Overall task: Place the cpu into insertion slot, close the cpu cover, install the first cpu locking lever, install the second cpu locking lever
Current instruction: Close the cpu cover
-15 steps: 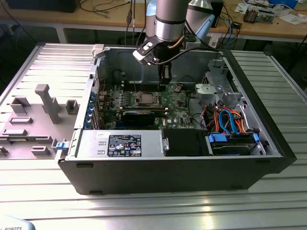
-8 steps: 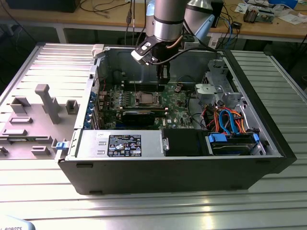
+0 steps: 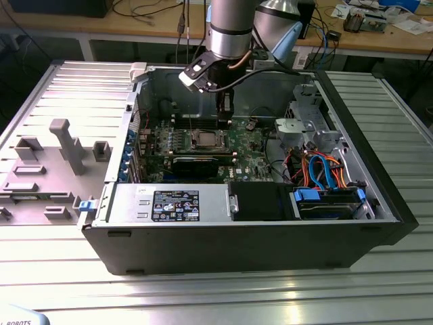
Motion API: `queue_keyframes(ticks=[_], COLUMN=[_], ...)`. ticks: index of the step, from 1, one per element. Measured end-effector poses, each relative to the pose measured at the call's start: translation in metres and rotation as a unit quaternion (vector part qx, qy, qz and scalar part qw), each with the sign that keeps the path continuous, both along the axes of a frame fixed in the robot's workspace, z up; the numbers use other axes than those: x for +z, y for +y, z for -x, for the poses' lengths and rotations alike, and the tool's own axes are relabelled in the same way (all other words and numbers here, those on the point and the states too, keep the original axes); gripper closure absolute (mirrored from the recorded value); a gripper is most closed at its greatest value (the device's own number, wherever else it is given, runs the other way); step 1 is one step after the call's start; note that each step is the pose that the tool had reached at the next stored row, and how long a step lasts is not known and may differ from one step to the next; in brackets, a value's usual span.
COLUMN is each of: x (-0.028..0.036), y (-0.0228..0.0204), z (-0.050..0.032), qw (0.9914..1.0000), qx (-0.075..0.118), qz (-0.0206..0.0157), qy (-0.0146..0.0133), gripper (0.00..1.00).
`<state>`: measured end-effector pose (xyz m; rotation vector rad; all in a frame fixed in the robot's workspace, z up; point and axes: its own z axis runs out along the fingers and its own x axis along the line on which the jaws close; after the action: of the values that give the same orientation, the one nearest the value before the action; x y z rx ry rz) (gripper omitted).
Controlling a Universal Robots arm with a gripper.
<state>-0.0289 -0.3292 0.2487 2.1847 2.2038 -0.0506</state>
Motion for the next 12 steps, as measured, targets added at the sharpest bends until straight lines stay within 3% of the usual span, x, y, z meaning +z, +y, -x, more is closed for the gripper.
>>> queue_keyframes(ticks=[12], x=[-0.0012], y=[0.0000], z=[0.0011], qw=[1.00000], qx=[0.001], qz=[-0.0001], qy=[0.0001], gripper=[0.89])
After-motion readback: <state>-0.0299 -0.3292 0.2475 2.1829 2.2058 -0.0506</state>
